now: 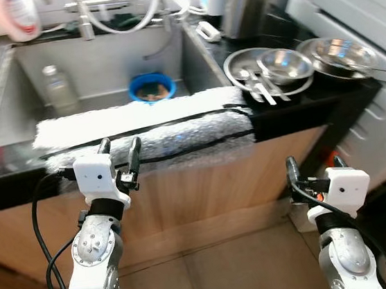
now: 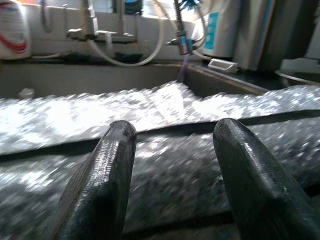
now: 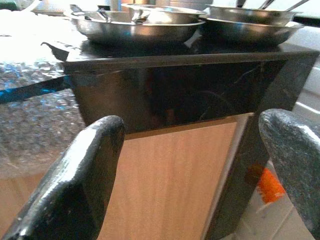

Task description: Kitchen organization

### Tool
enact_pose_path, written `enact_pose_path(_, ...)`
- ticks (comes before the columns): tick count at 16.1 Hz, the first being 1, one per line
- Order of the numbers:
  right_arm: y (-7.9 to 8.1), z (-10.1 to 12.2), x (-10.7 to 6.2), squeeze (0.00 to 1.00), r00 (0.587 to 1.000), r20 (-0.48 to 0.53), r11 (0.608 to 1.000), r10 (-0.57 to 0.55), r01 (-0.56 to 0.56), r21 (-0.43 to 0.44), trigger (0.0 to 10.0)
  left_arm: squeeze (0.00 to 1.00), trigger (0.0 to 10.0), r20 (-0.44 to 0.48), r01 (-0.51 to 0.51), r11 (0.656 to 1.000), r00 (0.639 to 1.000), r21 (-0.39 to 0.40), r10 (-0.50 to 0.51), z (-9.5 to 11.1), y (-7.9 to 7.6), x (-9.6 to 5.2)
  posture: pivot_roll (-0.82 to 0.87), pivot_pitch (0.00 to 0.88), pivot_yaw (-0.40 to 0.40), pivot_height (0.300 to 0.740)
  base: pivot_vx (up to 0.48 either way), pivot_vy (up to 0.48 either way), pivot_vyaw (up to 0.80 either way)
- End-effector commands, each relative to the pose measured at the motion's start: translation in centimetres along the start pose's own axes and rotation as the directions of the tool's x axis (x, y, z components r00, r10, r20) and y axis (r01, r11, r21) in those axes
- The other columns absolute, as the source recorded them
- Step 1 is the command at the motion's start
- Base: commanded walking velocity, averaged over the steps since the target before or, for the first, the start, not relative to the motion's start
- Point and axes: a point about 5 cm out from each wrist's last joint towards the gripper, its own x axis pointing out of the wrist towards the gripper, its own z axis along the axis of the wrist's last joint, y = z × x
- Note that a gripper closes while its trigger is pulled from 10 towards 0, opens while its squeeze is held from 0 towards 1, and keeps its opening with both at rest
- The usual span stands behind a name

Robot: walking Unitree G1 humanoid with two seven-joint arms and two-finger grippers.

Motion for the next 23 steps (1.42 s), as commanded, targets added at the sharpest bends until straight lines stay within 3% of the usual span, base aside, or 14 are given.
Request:
enact_pose_path(1, -0.1, 0.7, 0.1, 0.0, 0.999, 0.035, 1.0, 0.002, -0.002, -0.011, 10.0, 0.0, 10.0, 0.05, 0.0, 1.0, 0.999, 0.03, -0.002, 1.0, -0.1, 0.2, 0.03, 0.116, -0.087, 0.74, 0.0, 0.0, -0.76)
enact_pose_path(4, 0.1, 0.8, 0.1, 0.0, 0.999, 0.033, 1.0, 0.014, -0.013, -0.004, 10.0, 0.0, 10.0, 0.1, -0.007, 0.999, 0.995, 0.046, 0.002, 2.2, -0.1, 0.6, 0.04, 0.117, -0.088, 0.74, 0.0, 0.0, -0.76)
enact_pose_path(9, 0.4, 0.6, 0.1, 0.0, 0.999, 0.037, 1.0, 0.025, -0.025, -0.007, 10.0, 0.0, 10.0, 0.084, 0.005, 0.999, 0.996, 0.044, -0.009, 1.9, -0.4, 0.6, 0.04, 0.118, -0.086, 0.74, 0.0, 0.0, -0.76)
enact_pose_path(23, 1.1, 0.7, 0.3, 0.0, 0.998, 0.058, 0.999, 0.038, -0.038, -0.002, 10.0, 0.0, 10.0, 0.104, 0.028, 0.998, 0.994, 0.052, -0.033, 2.5, -0.8, 1.0, 0.05, 0.115, -0.078, 0.74, 0.0, 0.25, -0.14)
